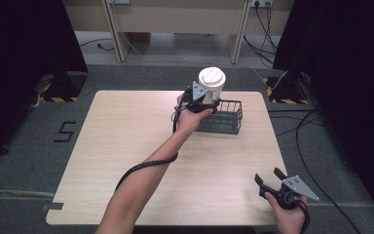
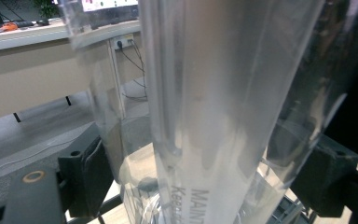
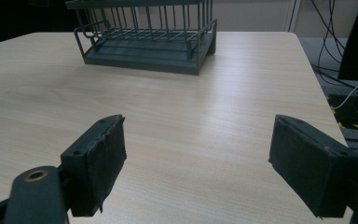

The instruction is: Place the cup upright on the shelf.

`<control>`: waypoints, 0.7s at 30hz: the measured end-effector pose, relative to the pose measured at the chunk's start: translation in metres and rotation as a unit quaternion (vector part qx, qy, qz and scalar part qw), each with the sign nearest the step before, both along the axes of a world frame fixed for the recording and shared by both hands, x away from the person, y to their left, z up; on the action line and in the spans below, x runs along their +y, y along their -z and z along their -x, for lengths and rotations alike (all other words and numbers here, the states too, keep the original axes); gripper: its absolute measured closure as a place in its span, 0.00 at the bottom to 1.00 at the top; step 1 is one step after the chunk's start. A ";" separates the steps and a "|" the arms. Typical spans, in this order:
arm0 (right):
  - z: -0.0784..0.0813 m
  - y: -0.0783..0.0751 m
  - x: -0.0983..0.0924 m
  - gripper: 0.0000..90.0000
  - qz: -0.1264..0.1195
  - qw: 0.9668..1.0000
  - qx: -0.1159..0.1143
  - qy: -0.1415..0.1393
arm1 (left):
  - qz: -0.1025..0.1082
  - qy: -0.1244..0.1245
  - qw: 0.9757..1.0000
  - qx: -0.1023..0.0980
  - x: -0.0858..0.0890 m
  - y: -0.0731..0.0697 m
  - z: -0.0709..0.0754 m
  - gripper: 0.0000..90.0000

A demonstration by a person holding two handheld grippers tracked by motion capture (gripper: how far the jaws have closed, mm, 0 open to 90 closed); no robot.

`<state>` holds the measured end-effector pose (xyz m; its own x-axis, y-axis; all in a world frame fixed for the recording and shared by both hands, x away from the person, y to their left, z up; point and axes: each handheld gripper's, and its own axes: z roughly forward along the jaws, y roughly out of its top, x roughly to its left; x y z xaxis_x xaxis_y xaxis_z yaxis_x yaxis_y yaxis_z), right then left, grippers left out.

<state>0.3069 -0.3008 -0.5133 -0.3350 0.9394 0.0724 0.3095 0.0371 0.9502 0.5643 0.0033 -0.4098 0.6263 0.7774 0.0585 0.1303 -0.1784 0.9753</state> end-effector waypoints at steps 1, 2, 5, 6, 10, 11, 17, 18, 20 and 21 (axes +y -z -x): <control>0.000 0.000 0.000 0.21 -0.001 1.000 0.000 0.001 | 0.001 -0.001 1.000 0.001 -0.001 0.001 -0.001 0.20; 0.000 0.000 0.000 0.21 -0.001 1.000 -0.001 0.001 | 0.004 -0.001 1.000 0.003 -0.003 0.001 -0.002 0.20; 0.000 0.000 0.000 0.21 -0.003 1.000 -0.001 0.001 | 0.001 -0.002 1.000 0.004 -0.006 0.002 -0.005 0.20; 0.000 0.000 0.000 0.21 -0.003 1.000 -0.001 0.001 | 0.001 -0.002 1.000 0.004 -0.006 0.002 -0.005 0.20; 0.000 0.000 -0.001 0.21 0.000 1.000 -0.002 -0.001 | -0.002 -0.001 1.000 0.008 -0.010 0.006 -0.008 0.20; 0.000 0.000 -0.001 0.21 -0.003 1.000 0.000 -0.003 | -0.002 -0.001 1.000 0.010 -0.012 0.008 -0.009 0.20; 0.000 0.000 -0.001 0.21 -0.003 1.000 -0.001 -0.002 | 0.004 -0.002 1.000 0.019 -0.017 0.016 -0.012 0.20; 0.000 0.000 -0.001 0.21 -0.003 1.000 -0.002 -0.002 | 0.003 -0.002 1.000 0.021 -0.018 0.018 -0.012 0.20; 0.000 0.000 -0.001 0.21 -0.003 1.000 -0.002 -0.002 | 0.000 -0.003 1.000 0.023 -0.019 0.021 -0.013 0.20; 0.000 0.000 -0.001 0.21 -0.003 1.000 -0.002 -0.002 | 0.000 -0.004 1.000 0.026 -0.019 0.022 -0.013 0.20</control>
